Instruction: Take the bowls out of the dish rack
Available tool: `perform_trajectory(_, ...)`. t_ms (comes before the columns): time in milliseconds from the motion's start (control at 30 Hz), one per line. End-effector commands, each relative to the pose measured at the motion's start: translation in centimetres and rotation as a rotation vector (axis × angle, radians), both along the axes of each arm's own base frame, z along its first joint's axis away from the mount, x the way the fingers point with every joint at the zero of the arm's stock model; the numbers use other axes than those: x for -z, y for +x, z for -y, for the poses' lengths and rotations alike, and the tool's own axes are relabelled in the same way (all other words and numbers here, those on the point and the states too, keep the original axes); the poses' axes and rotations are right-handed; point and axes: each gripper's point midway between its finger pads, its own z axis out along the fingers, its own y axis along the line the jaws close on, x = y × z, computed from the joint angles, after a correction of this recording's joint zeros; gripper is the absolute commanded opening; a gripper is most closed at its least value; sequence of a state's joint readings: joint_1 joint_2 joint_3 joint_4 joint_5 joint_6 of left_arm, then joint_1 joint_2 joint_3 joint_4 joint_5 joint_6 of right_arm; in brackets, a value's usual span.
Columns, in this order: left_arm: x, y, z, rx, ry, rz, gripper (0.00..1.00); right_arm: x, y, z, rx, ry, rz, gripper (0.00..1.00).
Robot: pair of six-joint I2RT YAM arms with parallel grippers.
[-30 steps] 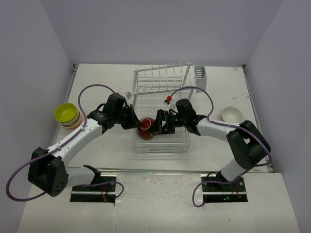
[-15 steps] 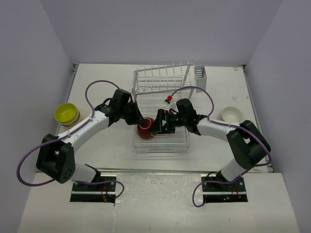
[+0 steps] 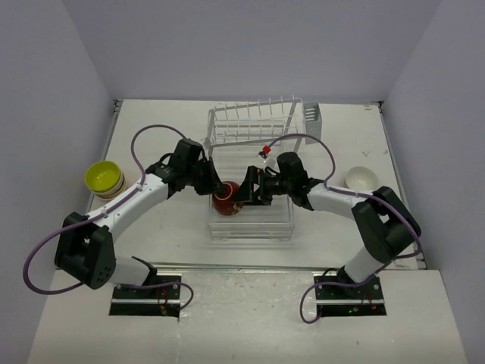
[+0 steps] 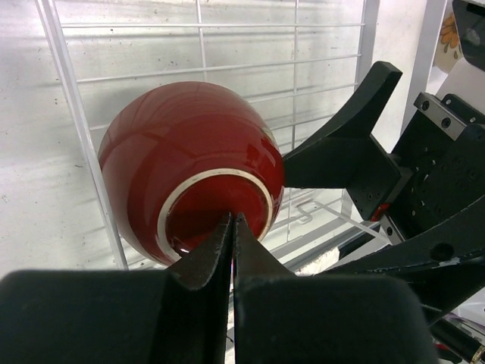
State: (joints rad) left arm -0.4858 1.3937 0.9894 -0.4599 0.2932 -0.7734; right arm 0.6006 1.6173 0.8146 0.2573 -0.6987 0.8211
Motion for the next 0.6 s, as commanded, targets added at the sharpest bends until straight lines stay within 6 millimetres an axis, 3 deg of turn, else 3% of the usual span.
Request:
perform_trajectory(0,-0.95,-0.20,-0.26,0.018,0.021,0.030,0.00,-4.23,0.64,-1.54,-0.045,0.157,0.096,0.99)
perform_trajectory(267,-1.36,-0.19,-0.29,0.019,0.022,0.034,0.00,-4.78,0.40,-1.92,-0.062,0.201,0.074,0.98)
perform_trajectory(567,-1.51,-0.40,-0.41,0.020,0.024,0.032,0.00,-4.09,0.42,-2.16,-0.032,0.242,0.001,0.89)
